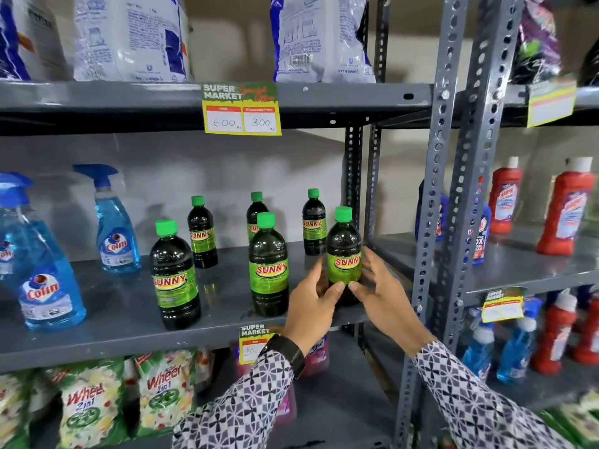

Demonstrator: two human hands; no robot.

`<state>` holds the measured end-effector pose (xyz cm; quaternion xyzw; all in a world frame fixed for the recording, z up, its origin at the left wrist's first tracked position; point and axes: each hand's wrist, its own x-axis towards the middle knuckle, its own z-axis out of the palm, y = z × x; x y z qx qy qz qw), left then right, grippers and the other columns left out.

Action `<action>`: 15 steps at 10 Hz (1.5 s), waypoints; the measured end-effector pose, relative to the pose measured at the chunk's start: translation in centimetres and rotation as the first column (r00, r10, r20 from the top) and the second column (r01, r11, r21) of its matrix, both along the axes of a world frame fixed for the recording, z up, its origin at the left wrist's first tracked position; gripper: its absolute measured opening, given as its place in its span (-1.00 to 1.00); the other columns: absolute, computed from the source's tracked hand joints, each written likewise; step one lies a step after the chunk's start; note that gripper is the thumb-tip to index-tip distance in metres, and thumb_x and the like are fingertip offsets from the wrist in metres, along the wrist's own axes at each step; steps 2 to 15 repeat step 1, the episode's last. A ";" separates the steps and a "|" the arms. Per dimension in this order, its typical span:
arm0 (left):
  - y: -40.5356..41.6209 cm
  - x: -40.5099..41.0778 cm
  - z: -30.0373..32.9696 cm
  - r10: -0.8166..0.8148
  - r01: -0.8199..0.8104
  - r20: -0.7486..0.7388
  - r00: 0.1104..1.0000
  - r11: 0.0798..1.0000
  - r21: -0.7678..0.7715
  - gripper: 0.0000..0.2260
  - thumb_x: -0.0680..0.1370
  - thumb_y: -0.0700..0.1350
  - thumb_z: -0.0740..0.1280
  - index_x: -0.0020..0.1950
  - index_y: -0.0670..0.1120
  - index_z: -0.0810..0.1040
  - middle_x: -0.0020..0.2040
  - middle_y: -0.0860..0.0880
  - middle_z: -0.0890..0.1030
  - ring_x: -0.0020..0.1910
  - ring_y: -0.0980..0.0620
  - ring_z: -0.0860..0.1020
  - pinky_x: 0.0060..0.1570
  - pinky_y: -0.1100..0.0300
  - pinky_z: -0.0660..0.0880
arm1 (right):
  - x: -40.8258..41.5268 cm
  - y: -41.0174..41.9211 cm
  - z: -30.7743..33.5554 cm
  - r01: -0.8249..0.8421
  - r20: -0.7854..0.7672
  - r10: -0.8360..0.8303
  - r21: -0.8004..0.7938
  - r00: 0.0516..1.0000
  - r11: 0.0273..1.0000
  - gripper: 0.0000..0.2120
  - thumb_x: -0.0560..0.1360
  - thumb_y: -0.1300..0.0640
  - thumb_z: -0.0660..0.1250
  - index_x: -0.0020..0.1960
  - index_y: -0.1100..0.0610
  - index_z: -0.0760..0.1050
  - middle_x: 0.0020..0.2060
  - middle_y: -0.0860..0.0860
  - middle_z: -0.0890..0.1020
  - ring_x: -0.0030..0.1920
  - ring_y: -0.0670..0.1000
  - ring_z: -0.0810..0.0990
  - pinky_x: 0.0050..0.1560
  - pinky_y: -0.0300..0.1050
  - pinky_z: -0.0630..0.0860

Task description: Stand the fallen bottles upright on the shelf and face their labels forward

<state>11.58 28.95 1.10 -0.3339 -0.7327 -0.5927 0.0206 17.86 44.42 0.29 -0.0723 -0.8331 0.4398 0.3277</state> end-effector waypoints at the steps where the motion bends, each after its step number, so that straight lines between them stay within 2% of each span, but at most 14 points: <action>1: -2.8 1.5 1.6 -0.017 0.023 -0.079 0.997 0.997 0.075 -0.46 0.64 -0.04 0.33 0.60 0.02 0.26 0.47 0.13 0.46 0.32 0.42 0.47 0.32 0.47 0.38 | 0.3 -1.4 1.2 0.196 -0.159 -0.178 0.103 0.971 0.975 -0.26 0.65 0.13 0.41 0.72 0.00 0.13 0.62 -0.07 0.39 0.62 -0.06 0.34 0.60 0.17 0.36; 15: -2.8 1.5 1.6 -0.017 0.023 -0.079 0.997 0.997 0.075 -0.46 0.64 -0.04 0.33 0.60 0.02 0.26 0.47 0.13 0.46 0.32 0.42 0.47 0.32 0.47 0.38 | 0.3 -1.4 1.2 0.196 -0.159 -0.178 0.103 0.971 0.975 -0.26 0.65 0.13 0.41 0.72 0.00 0.13 0.62 -0.07 0.39 0.62 -0.06 0.34 0.60 0.17 0.36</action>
